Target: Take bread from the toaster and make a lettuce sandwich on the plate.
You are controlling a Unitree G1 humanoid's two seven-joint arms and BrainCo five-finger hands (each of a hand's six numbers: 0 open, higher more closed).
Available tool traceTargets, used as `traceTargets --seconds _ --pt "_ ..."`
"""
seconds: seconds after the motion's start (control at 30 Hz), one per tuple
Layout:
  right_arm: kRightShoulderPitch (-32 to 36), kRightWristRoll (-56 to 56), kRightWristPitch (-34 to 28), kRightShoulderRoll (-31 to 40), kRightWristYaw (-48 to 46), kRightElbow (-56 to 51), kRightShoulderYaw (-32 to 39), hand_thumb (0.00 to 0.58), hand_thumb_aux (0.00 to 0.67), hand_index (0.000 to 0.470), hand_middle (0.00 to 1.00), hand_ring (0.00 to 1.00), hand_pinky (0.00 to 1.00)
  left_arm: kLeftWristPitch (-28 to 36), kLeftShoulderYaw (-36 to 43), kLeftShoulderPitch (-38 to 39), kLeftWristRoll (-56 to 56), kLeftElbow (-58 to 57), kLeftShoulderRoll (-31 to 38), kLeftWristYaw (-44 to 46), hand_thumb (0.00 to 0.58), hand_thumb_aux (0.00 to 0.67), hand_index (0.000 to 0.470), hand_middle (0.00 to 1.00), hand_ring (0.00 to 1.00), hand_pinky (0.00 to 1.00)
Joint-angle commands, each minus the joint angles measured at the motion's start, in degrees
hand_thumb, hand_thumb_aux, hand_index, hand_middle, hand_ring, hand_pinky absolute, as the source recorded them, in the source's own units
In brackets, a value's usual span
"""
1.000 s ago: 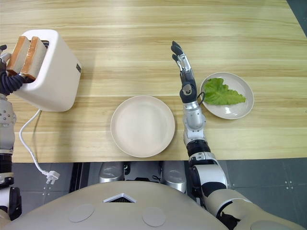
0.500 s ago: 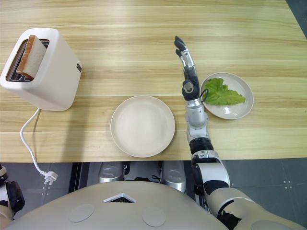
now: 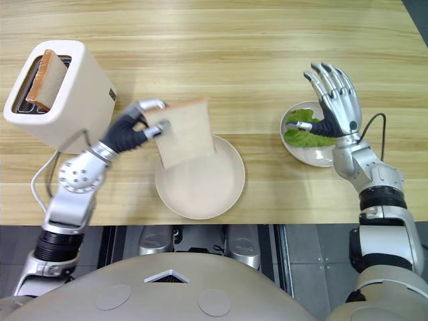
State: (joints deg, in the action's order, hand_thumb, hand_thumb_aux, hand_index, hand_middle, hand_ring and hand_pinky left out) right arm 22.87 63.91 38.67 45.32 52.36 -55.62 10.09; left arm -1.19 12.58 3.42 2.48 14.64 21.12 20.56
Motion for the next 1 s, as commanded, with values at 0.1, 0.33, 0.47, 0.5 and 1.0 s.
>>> traceTargets --seconds 0.1,0.33,0.47,0.5,1.0 --pt "4.2 3.3 -7.7 1.3 3.3 -14.0 10.4 0.000 0.000 0.000 0.00 0.00 0.00 -1.6 5.3 0.0 7.8 -11.7 -1.6 -2.3 0.580 0.670 0.460 1.00 1.00 1.00" --pt "6.8 0.0 -9.1 0.5 0.4 -19.3 16.0 0.000 0.000 0.000 0.00 0.00 0.00 -3.3 7.3 -0.7 12.9 -18.3 -2.9 -4.6 0.580 0.670 0.460 1.00 1.00 1.00" --pt "7.5 -1.6 -9.4 -0.4 -2.9 -20.6 18.0 0.071 0.042 0.029 0.00 0.00 0.00 -3.6 9.1 -1.2 18.4 -19.2 -1.8 -6.4 0.580 0.670 0.460 1.00 1.00 1.00" --pt "7.5 -2.1 -9.5 -0.6 -4.4 -20.9 18.2 0.271 0.181 0.124 0.00 0.00 0.00 -3.8 9.4 -1.4 20.1 -19.0 -1.4 -7.1 0.420 0.318 0.218 0.75 0.75 0.75" --pt "9.0 -7.6 -8.4 -1.8 -4.7 -20.7 20.7 0.580 0.670 0.460 0.00 0.00 0.00 -5.6 5.4 -4.4 24.0 -18.7 -1.3 -14.4 0.000 0.000 0.000 0.00 0.00 0.00"
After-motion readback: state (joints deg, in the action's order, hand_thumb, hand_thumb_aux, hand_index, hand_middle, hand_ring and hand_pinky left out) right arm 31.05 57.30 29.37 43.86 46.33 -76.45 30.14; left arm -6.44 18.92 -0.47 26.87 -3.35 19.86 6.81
